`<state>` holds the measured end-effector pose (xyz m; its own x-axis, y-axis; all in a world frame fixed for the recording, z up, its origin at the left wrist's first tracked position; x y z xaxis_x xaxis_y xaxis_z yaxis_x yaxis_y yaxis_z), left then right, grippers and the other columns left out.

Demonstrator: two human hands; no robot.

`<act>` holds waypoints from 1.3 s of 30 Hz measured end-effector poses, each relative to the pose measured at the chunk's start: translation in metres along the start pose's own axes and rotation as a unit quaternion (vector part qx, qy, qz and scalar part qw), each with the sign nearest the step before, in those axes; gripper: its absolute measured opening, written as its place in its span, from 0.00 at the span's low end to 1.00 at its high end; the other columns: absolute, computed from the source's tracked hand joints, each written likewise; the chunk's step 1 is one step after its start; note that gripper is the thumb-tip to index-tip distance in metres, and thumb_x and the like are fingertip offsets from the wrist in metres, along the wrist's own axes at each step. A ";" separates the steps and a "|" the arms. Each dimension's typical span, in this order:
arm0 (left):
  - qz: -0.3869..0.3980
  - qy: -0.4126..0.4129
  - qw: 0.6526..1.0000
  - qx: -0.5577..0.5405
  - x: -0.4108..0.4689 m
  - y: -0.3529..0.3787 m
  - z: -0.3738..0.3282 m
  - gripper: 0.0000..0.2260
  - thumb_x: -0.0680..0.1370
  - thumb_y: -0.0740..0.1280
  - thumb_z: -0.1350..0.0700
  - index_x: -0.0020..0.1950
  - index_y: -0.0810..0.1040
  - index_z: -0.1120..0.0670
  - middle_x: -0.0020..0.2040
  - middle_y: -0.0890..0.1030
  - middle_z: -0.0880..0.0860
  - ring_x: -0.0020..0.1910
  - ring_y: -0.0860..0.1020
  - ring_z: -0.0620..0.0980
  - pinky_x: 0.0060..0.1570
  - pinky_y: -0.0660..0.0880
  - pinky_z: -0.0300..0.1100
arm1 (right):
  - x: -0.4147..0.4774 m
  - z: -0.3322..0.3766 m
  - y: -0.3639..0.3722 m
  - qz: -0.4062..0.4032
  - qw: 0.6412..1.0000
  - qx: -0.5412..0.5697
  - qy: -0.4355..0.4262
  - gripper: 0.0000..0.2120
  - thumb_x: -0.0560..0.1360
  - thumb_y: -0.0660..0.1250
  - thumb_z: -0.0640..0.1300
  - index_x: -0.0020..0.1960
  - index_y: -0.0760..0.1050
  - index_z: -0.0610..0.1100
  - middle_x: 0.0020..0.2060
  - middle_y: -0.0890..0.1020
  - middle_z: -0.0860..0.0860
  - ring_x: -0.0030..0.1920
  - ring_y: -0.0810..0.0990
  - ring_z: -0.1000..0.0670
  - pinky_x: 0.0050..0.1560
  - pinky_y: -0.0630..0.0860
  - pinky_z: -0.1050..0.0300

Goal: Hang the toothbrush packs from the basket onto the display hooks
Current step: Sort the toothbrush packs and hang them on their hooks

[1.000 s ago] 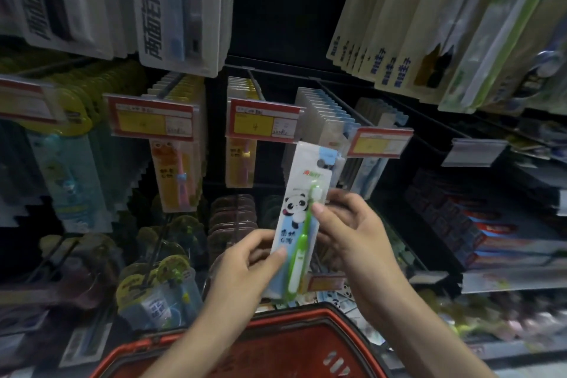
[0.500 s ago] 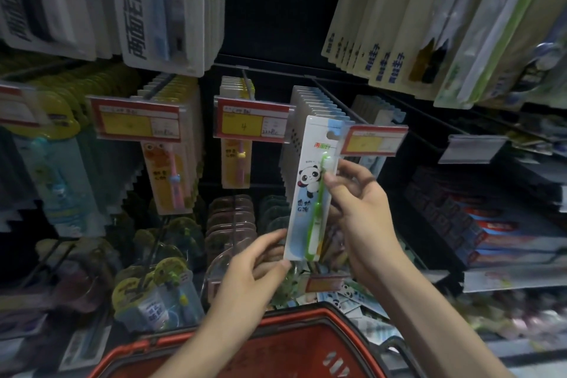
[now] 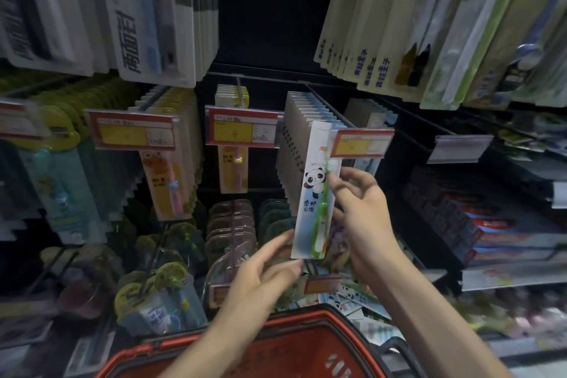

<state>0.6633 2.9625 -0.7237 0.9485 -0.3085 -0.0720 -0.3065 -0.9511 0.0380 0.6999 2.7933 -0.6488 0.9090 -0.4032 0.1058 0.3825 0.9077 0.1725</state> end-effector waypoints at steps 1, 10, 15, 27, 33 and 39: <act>0.003 -0.001 1.000 0.006 0.000 0.001 0.001 0.22 0.81 0.71 0.54 0.74 0.73 0.40 0.60 0.84 0.36 0.64 0.81 0.39 0.72 0.73 0.51 | -0.001 -0.001 -0.001 -0.002 1.000 -0.010 0.000 0.09 0.81 0.70 0.43 0.60 0.75 0.46 0.49 0.88 0.48 0.53 0.87 0.48 0.59 0.83 0.46; 0.032 0.022 0.997 0.060 0.004 0.001 0.004 0.23 0.82 0.69 0.55 0.75 0.71 0.38 0.70 0.73 0.33 0.65 0.75 0.31 0.54 0.75 0.24 | -0.011 -0.006 -0.014 -0.015 0.992 -0.120 -0.031 0.10 0.81 0.71 0.46 0.61 0.77 0.49 0.55 0.83 0.52 0.56 0.82 0.54 0.51 0.76 0.62; 0.020 0.044 0.995 0.087 0.004 0.000 0.003 0.23 0.82 0.69 0.55 0.76 0.71 0.41 0.72 0.74 0.37 0.59 0.75 0.23 0.56 0.75 0.25 | -0.019 -0.006 -0.022 -0.004 0.990 -0.141 -0.025 0.12 0.80 0.71 0.41 0.63 0.77 0.47 0.55 0.84 0.52 0.57 0.82 0.57 0.53 0.77 0.65; -0.005 0.139 0.914 0.381 -0.034 -0.034 0.013 0.24 0.83 0.66 0.47 0.79 0.65 0.38 0.75 0.67 0.36 0.72 0.67 0.36 0.65 0.67 0.34 | -0.074 -0.037 -0.026 0.122 0.935 -0.324 -0.082 0.11 0.77 0.75 0.45 0.58 0.79 0.51 0.52 0.83 0.58 0.55 0.82 0.60 0.58 0.80 0.58; 0.018 0.140 0.815 0.561 -0.069 -0.055 0.034 0.29 0.82 0.65 0.40 0.82 0.62 0.42 0.80 0.65 0.44 0.77 0.67 0.47 0.73 0.69 0.47 | -0.110 -0.075 -0.021 0.268 0.815 -0.492 -0.151 0.24 0.76 0.74 0.55 0.69 0.75 0.50 0.62 0.79 0.53 0.64 0.78 0.52 0.64 0.75 0.55; 0.039 0.082 0.741 0.666 -0.114 -0.100 0.081 0.32 0.78 0.60 0.34 0.80 0.67 0.45 0.79 0.69 0.51 0.75 0.71 0.55 0.72 0.70 0.53 | -0.157 -0.146 -0.039 0.429 0.594 -0.662 -0.158 0.35 0.76 0.68 0.63 0.78 0.65 0.48 0.69 0.73 0.46 0.68 0.75 0.41 0.66 0.74 0.45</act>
<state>0.5790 3.0919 -0.7999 0.8874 -0.4610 0.0039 -0.0655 -0.1343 -0.9888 0.5667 2.8381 -0.8151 0.8675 0.4610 -0.1867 -0.2139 0.0069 -0.9768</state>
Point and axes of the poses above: each hand's wrist, its own x-axis towards the middle knuckle, its own y-axis out of the palm, z = x × y, the point moved 4 cm from there along x, towards the middle knuckle
